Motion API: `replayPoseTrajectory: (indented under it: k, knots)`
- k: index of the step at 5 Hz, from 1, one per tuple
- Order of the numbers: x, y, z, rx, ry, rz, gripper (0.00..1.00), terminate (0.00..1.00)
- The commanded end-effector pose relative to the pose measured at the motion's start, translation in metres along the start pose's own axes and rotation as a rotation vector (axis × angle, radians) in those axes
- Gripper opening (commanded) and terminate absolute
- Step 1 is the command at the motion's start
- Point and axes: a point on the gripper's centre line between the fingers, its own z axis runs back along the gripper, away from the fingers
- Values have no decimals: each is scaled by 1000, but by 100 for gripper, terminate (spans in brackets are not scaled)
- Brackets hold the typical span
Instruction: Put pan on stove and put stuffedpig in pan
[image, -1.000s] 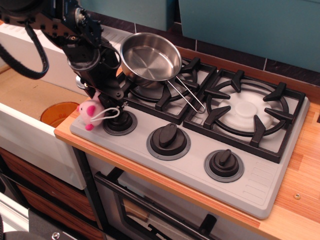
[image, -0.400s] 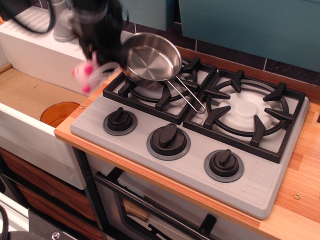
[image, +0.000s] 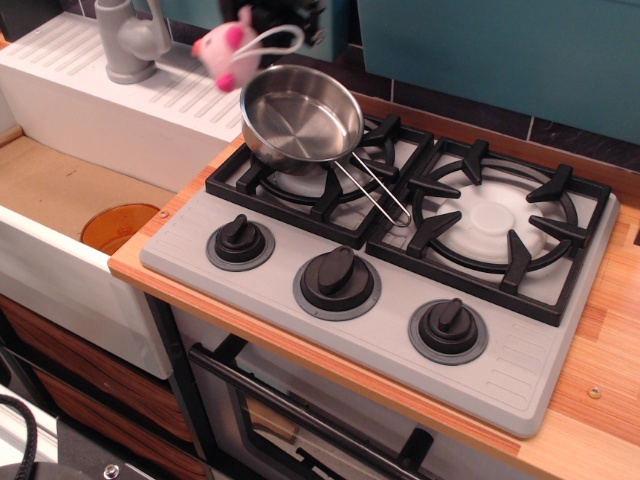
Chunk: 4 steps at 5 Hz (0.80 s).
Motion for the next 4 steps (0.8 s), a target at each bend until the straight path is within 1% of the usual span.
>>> replayPoseTrajectory:
  k: [1, 2, 3, 4]
  knots:
    - [49, 1, 4, 19, -74, -8, 0, 0]
    - [53, 0, -3, 12, -127, -37, 100, 0]
    - [52, 0, -1, -4, -131, -48, 100, 0]
    - [50, 0, 1, -7, -123, -52, 100, 0]
